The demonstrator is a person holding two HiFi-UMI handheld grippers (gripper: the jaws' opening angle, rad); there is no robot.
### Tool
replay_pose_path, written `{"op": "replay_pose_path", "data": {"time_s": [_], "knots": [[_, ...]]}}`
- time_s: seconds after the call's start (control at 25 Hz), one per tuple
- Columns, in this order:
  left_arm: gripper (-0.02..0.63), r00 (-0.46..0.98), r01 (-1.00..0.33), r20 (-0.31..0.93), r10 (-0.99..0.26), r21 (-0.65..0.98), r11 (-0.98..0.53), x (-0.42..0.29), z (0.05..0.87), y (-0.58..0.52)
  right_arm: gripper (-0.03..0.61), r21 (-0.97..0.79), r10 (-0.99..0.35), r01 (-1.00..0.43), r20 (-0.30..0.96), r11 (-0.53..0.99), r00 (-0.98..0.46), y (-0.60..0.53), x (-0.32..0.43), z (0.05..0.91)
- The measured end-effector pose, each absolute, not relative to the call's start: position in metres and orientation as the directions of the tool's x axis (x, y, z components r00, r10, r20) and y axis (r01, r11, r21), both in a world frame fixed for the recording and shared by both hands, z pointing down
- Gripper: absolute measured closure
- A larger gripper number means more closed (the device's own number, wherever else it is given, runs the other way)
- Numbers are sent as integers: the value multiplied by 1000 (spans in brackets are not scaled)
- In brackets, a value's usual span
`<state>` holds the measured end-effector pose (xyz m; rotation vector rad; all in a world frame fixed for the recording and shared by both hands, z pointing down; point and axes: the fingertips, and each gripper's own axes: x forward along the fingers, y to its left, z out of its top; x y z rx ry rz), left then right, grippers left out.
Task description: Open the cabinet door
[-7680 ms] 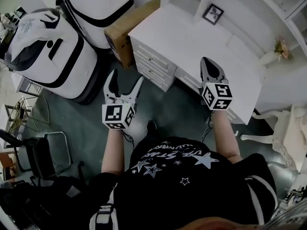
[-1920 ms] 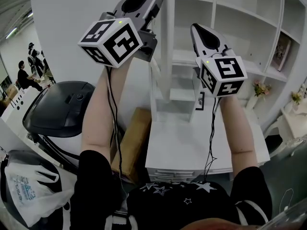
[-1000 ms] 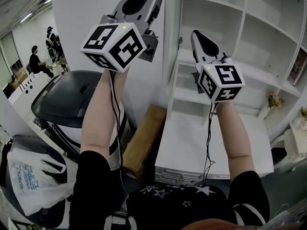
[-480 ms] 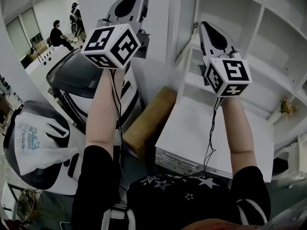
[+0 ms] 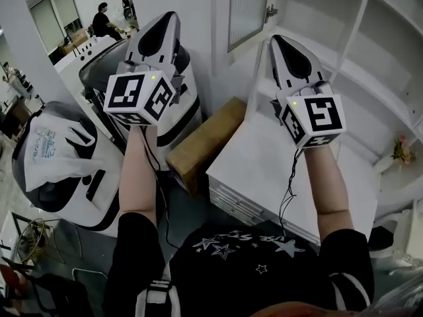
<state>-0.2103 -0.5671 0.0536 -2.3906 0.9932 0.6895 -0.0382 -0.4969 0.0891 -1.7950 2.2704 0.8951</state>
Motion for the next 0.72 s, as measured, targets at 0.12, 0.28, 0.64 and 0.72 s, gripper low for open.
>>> {"op": "replay_pose_path", "data": {"time_s": [0.12,0.28,0.64,0.72], "knots": [[606,594,-773,-569,-569,-208,-599,-204,88,-544,574,353,-853,-919,-412,174,-320,-474,-25,117],[606,564,-802,-530,-633,-168,-574,-190,128,-512,574,331,-857,-915,-376,231,-352,-448,-1,149],[606,504,-854,-394,-768,-96,-511,-164,228,-431,574,249,-873,-909,-282,333,-397,-393,46,224],[606,489,-864,-361,-794,-75,-498,-162,251,-415,574,236,-875,-902,-249,361,-415,-382,49,244]]}}
